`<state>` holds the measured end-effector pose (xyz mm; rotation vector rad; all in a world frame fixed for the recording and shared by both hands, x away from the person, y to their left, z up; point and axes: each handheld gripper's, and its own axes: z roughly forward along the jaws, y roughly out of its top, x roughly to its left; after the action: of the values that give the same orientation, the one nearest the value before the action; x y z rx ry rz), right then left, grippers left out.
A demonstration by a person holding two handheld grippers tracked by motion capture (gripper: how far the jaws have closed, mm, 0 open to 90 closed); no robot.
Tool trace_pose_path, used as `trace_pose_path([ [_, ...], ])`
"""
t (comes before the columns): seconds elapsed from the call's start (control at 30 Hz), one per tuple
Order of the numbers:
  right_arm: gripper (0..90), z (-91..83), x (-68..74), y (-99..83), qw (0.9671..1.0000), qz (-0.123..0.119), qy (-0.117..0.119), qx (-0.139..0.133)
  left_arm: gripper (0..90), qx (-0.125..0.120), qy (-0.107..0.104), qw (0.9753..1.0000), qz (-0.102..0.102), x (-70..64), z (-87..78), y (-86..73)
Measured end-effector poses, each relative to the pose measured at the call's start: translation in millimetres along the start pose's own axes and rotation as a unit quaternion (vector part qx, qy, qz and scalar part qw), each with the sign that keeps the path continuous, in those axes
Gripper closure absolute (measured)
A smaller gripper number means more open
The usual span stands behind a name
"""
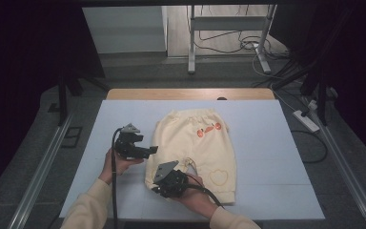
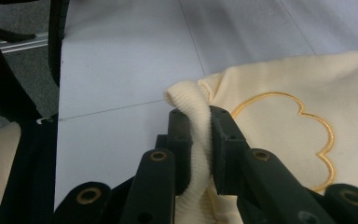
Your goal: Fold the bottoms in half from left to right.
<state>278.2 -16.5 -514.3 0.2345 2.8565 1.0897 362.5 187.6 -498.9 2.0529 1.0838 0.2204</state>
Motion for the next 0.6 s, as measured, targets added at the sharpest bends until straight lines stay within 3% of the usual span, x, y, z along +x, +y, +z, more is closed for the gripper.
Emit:
trace_pose_path([
  [0.6,79.1,0.1,-0.3,-0.6,1.0,0.0,0.002,-0.002,14.0,0.019,0.002,0.9998,-0.001,10.9,22.5,21.0],
])
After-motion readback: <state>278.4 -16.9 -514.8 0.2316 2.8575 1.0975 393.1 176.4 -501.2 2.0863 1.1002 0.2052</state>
